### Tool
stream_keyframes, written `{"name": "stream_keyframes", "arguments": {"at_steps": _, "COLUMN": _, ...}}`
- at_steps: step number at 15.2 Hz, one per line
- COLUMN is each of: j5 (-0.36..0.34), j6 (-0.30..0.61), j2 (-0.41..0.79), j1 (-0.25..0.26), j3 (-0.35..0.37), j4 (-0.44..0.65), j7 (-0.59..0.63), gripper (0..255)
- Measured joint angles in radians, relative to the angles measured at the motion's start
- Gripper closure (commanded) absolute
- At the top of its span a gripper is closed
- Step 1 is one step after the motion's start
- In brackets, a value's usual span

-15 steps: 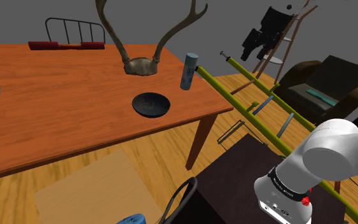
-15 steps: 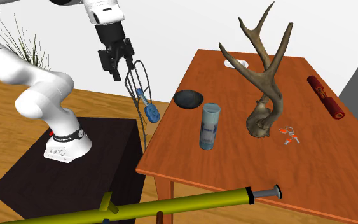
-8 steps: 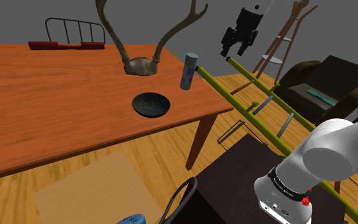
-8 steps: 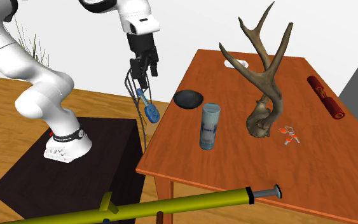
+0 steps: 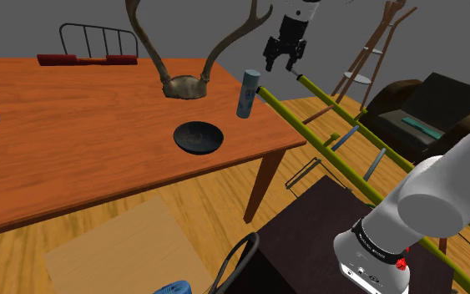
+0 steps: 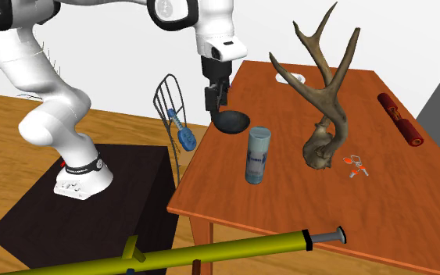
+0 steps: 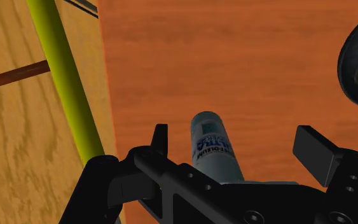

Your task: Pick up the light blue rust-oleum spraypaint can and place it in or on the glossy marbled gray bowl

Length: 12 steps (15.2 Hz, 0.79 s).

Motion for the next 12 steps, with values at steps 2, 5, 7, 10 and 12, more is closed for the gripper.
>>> {"name": "stream_keyframes", "arguments": {"at_steps": 2, "j5": 0.01, "j6": -0.003, "j2": 0.092, "j1": -0.003, "j3": -0.006, "j4": 0.083, "j7": -0.011, "gripper": 0}}
{"name": "stream_keyframes", "arguments": {"at_steps": 5, "j5": 0.024, "j6": -0.035, "j2": 0.226, "j1": -0.006, "j3": -0.009, "j4": 0.233, "j7": -0.019, "gripper": 0}}
{"name": "stream_keyframes", "arguments": {"at_steps": 7, "j5": 0.034, "j6": -0.048, "j2": 0.31, "j1": -0.012, "j3": -0.011, "j4": 0.316, "j7": -0.029, "gripper": 0}}
{"name": "stream_keyframes", "arguments": {"at_steps": 10, "j5": 0.049, "j6": -0.095, "j2": 0.456, "j1": -0.018, "j3": -0.009, "j4": 0.492, "j7": -0.032, "gripper": 0}}
{"name": "stream_keyframes", "arguments": {"at_steps": 12, "j5": 0.053, "j6": -0.092, "j2": 0.496, "j1": -0.019, "j3": -0.008, "j4": 0.524, "j7": -0.033, "gripper": 0}}
